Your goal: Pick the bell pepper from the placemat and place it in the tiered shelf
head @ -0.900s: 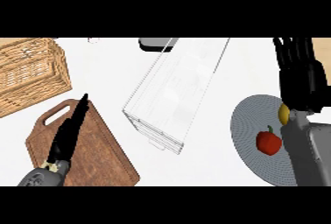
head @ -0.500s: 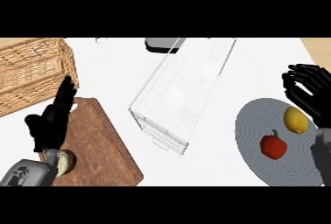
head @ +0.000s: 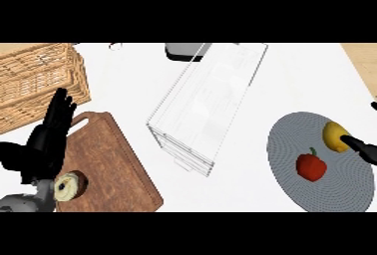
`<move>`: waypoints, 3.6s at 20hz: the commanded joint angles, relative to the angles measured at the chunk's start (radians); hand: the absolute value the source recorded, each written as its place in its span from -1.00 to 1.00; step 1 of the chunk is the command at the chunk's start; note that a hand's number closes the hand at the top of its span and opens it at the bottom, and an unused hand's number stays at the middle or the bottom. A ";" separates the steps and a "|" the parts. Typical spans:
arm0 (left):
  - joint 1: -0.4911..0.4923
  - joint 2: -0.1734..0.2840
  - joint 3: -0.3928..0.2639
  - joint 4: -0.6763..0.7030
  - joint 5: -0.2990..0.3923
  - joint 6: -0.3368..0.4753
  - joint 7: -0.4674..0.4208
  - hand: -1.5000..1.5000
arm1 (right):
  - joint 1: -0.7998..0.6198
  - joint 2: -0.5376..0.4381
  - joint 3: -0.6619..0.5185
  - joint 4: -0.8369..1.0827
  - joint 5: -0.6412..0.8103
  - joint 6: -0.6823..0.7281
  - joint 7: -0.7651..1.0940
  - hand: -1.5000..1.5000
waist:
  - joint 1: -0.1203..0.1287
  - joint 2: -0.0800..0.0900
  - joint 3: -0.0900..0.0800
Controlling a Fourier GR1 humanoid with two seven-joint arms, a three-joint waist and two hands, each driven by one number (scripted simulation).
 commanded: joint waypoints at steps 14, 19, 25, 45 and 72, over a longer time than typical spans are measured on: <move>-0.038 -0.024 -0.009 -0.010 -0.016 -0.006 0.031 0.00 | -0.074 -0.481 0.353 -0.346 0.405 0.229 0.790 -1.00 | 0.040 0.009 -0.004; 0.005 -0.056 -0.029 -0.035 -0.052 0.006 0.021 0.00 | -0.256 -0.319 0.512 -0.268 0.511 0.239 1.010 -1.00 | 0.037 0.009 0.000; -0.034 -0.045 0.024 0.005 -0.049 -0.020 0.032 0.00 | -0.244 -0.237 0.645 -0.211 0.705 0.265 1.074 -1.00 | 0.019 0.007 0.000; 0.018 -0.106 0.114 -0.017 -0.117 -0.107 0.045 0.00 | -0.119 -0.154 0.474 -0.034 0.858 0.396 0.877 -1.00 | 0.011 0.005 0.001; 0.015 -0.220 0.160 -0.053 -0.223 -0.189 0.076 0.00 | -0.084 0.041 0.400 0.215 1.164 0.349 0.556 1.00 | 0.010 0.005 0.001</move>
